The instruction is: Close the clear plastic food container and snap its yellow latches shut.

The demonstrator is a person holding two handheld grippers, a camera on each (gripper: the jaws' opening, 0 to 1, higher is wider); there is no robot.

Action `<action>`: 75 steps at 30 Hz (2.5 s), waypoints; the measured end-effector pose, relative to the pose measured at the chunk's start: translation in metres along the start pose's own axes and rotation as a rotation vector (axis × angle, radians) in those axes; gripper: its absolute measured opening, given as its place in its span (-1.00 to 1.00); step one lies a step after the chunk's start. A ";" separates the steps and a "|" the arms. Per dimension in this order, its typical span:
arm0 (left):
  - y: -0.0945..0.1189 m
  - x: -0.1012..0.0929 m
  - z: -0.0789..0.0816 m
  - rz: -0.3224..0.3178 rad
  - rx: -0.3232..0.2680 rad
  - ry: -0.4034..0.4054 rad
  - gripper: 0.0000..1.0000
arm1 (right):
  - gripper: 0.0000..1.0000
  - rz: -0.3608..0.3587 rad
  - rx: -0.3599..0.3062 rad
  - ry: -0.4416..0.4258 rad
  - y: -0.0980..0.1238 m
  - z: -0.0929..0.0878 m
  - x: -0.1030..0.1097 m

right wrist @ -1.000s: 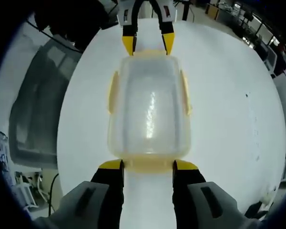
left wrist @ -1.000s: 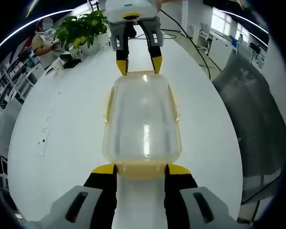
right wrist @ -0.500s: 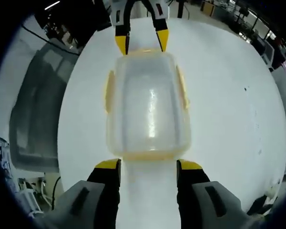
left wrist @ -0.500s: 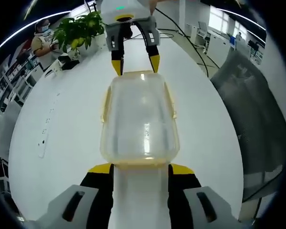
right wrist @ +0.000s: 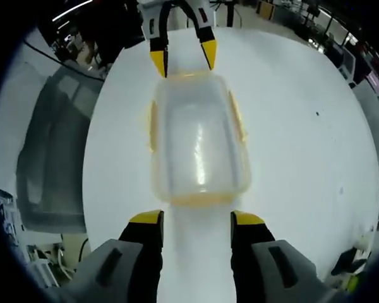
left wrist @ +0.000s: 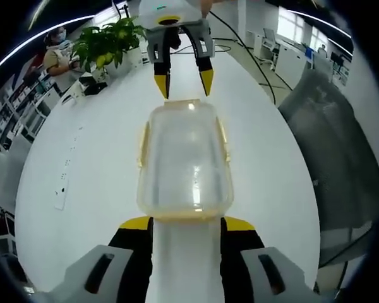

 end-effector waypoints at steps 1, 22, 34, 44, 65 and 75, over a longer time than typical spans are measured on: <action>0.001 0.000 0.001 0.000 -0.001 0.001 -0.28 | -0.22 -0.001 -0.001 -0.001 0.001 0.000 0.000; 0.012 -0.002 0.012 0.090 -0.090 0.513 -0.34 | -0.32 -0.052 -0.160 -0.250 0.010 0.016 0.004; 0.009 -0.007 0.001 0.168 -0.096 0.708 -0.43 | -0.37 -0.062 -0.300 -0.472 0.006 0.018 0.010; 0.003 -0.015 -0.002 0.178 -0.149 0.863 -0.49 | -0.38 -0.093 -0.388 -0.645 0.001 0.006 0.005; -0.008 -0.018 -0.006 0.196 -0.169 0.956 -0.61 | -0.45 -0.019 -0.481 -0.862 -0.017 -0.010 0.010; -0.008 -0.020 -0.006 0.209 -0.176 0.993 -0.64 | -0.47 -0.004 -0.481 -0.889 -0.018 -0.010 0.011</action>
Point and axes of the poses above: the point that each gripper's makers call its tool centre point, and the gripper's own axes: y roughly backward along the fingers, x roughly to its left, z roughly out of its top, the point moved 7 cm from there along y, roughly backward along the fingers, and after that the axes turned 9 degrees about -y, right-handed, at the moved point
